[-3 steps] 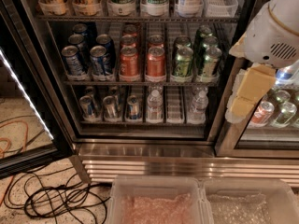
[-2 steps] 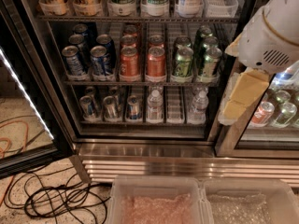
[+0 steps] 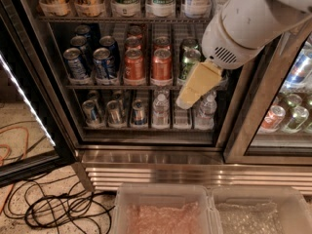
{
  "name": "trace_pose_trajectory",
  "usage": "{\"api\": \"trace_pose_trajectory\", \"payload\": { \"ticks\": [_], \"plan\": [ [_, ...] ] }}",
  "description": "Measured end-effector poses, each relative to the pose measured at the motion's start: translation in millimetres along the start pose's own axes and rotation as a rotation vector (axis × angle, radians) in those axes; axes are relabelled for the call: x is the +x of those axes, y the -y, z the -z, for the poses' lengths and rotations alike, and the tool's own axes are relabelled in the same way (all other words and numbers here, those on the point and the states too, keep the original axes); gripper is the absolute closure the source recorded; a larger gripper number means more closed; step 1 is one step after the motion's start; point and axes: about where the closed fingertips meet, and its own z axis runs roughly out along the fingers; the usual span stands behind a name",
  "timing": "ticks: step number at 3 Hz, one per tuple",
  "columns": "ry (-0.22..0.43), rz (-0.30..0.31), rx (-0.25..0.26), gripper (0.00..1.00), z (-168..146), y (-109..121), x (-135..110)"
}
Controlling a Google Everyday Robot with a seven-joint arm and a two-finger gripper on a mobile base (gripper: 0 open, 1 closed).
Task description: Pick 7up can from top shelf of fridge
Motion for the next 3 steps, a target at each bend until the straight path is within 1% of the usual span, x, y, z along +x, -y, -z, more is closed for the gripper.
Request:
{"api": "trace_pose_trajectory", "payload": {
  "ticks": [1, 2, 3],
  "plan": [
    [0.0, 0.001, 0.0, 0.0, 0.2, -0.3, -0.4],
    [0.035, -0.066, 0.029, 0.0, -13.0, 1.0, -15.3],
    [0.105, -0.108, 0.13, 0.0, -40.2, 12.8, -57.9]
  ]
}}
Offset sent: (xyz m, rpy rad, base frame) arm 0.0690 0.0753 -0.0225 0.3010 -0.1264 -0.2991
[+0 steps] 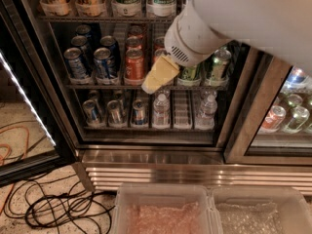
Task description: Pick 7up can from top shelf of fridge
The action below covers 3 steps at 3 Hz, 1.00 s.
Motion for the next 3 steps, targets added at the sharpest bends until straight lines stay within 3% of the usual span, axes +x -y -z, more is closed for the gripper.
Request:
{"api": "trace_pose_trajectory", "payload": {
  "ticks": [1, 2, 3],
  "plan": [
    [0.02, -0.04, 0.101, 0.0, -19.7, 15.8, -18.6],
    [0.017, -0.094, 0.138, 0.0, -17.1, 24.7, -17.5],
    [0.055, -0.12, 0.165, 0.0, -22.2, 18.1, -29.1]
  ]
}}
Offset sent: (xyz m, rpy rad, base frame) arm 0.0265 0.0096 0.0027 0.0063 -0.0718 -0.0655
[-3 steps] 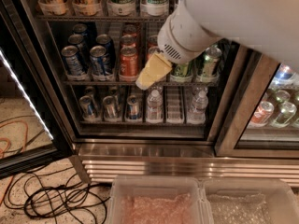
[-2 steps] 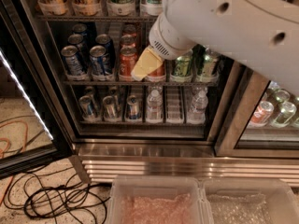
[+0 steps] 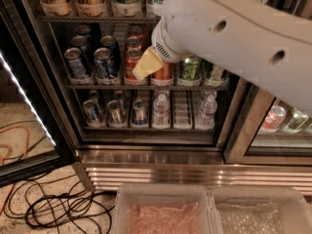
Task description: Pick 7up can from top shelf of fridge
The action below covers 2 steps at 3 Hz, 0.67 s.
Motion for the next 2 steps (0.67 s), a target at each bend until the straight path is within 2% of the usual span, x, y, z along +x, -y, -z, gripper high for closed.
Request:
{"api": "trace_pose_trajectory", "payload": {
  "ticks": [1, 2],
  "plan": [
    [0.063, -0.006, 0.069, 0.0, -6.6, -10.2, -26.0],
    [0.079, -0.029, 0.17, 0.0, -6.3, 0.9, -32.9]
  ]
}}
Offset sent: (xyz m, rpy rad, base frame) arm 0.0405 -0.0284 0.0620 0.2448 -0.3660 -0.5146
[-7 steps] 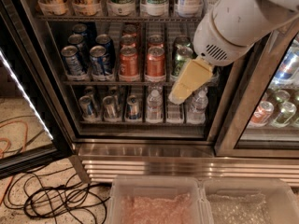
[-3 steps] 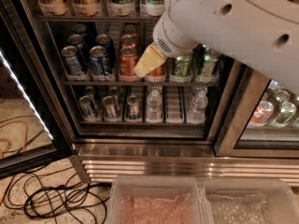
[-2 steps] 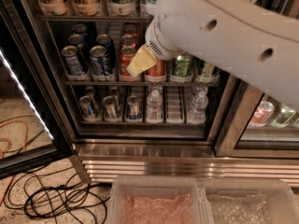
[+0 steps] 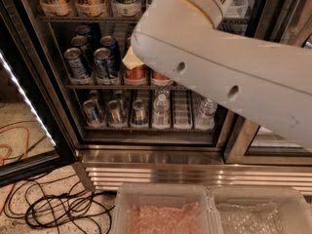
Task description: Pick 7up can from top shelf of fridge
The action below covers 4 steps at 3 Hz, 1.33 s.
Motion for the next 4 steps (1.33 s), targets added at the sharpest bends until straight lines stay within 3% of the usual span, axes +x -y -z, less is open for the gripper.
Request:
{"api": "trace_pose_trajectory", "payload": {
  "ticks": [1, 2, 3, 4],
  "plan": [
    [0.01, -0.058, 0.125, 0.0, 4.5, 29.0, -1.9],
    [0.028, -0.117, 0.15, 0.0, 6.1, 35.6, -5.8],
    [0.033, -0.124, 0.145, 0.0, 6.1, 35.6, -6.0],
    [0.036, -0.201, 0.174, 0.0, 6.8, 45.5, -2.6]
  ]
}}
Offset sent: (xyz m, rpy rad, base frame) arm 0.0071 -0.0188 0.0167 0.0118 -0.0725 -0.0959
